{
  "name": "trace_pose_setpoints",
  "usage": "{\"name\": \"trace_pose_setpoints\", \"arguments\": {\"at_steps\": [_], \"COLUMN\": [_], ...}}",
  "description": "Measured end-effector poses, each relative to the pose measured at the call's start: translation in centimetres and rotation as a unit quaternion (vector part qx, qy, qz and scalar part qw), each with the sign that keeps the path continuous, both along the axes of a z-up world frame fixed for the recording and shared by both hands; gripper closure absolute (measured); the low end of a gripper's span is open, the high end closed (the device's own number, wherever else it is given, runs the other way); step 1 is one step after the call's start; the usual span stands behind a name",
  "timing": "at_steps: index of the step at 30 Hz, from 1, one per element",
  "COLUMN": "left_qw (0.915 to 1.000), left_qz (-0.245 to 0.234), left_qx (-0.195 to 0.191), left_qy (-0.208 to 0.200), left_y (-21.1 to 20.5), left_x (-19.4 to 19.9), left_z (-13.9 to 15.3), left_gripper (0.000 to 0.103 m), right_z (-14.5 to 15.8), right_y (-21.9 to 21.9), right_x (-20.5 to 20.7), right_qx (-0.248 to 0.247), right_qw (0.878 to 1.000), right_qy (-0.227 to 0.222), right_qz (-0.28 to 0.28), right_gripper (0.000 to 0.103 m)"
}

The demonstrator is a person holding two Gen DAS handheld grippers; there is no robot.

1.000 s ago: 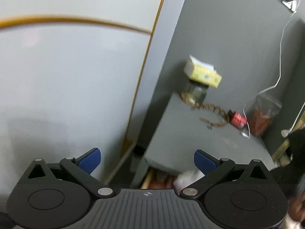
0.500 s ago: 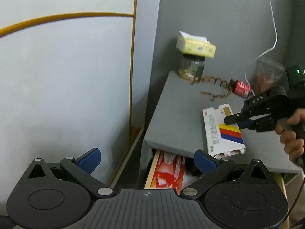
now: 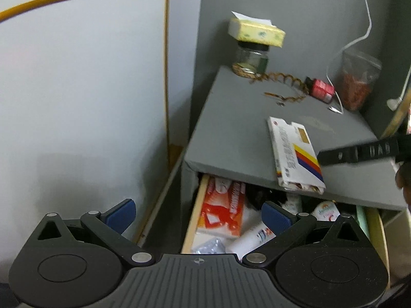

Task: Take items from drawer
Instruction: 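Lift the white medicine box with the right tool onto the nightstand top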

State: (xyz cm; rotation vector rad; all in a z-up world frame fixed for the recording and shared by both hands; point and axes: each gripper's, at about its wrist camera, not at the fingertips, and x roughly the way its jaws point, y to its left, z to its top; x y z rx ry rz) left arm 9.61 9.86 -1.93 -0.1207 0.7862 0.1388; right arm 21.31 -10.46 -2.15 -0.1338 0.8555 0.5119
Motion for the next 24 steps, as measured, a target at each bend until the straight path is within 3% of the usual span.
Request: {"name": "trace_pose_setpoints", "arguments": {"at_steps": [6, 10, 13, 19, 24], "left_qw": [0.9999, 0.9997, 0.9997, 0.9995, 0.9994], "left_qz": [0.000, 0.000, -0.002, 0.002, 0.007], "left_qx": [-0.012, -0.024, -0.025, -0.031, -0.034], "left_qy": [-0.001, 0.002, 0.003, 0.001, 0.000], "left_y": [0.2, 0.4, 0.3, 0.7, 1.3], "left_x": [0.3, 0.4, 0.4, 0.5, 0.6], "left_z": [-0.1, -0.2, -0.3, -0.2, -0.3], "left_gripper": [0.000, 0.000, 0.000, 0.000, 0.000], "right_z": [-1.5, -2.2, -2.6, -2.5, -2.2], "right_y": [0.5, 2.8, 3.7, 5.9, 8.0], "right_x": [0.1, -0.4, 0.1, 3.4, 6.0], "right_qx": [0.022, -0.011, -0.023, 0.018, 0.029], "right_qw": [0.999, 1.000, 1.000, 1.000, 0.999], "right_qy": [0.010, -0.024, -0.015, 0.009, 0.024], "right_qz": [-0.021, 0.017, 0.010, -0.009, -0.037], "right_gripper": [0.028, 0.028, 0.037, 0.051, 0.052]}}
